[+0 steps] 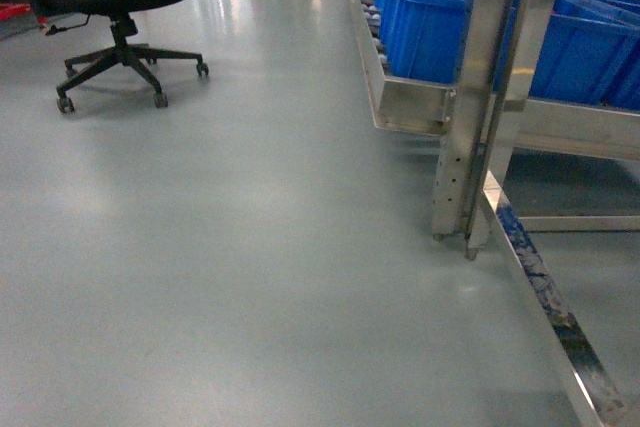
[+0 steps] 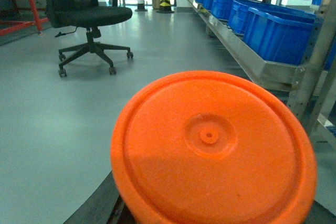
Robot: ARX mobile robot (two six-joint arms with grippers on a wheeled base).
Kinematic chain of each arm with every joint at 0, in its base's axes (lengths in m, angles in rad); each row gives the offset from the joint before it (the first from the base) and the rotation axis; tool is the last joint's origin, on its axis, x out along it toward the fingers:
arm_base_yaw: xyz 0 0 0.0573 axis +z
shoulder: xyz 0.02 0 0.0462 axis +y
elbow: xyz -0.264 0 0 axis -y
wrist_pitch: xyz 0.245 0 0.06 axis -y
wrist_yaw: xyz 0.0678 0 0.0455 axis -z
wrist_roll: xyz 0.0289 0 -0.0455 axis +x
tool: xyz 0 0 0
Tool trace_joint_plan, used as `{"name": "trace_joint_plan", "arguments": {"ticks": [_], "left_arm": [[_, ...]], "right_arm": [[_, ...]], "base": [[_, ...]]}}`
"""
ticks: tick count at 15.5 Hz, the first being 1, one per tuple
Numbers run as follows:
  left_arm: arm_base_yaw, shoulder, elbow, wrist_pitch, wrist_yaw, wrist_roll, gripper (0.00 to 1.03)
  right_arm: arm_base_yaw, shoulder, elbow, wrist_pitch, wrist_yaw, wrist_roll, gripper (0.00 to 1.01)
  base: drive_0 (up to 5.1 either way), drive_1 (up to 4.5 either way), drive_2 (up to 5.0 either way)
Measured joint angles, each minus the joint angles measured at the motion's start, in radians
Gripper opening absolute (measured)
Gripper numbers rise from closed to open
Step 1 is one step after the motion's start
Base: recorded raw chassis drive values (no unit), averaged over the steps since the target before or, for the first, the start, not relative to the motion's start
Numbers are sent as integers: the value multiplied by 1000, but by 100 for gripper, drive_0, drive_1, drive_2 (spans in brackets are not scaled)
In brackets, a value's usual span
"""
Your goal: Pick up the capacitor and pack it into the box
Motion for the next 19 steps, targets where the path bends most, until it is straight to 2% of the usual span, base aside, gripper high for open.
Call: {"name": "trace_joint_plan", "arguments": {"ticks": [19], "left_arm": [[0,0,0,2,0,0,44]], "right_arm": [[0,0,0,0,0,0,98]], "base": [[-502,244,244]]}}
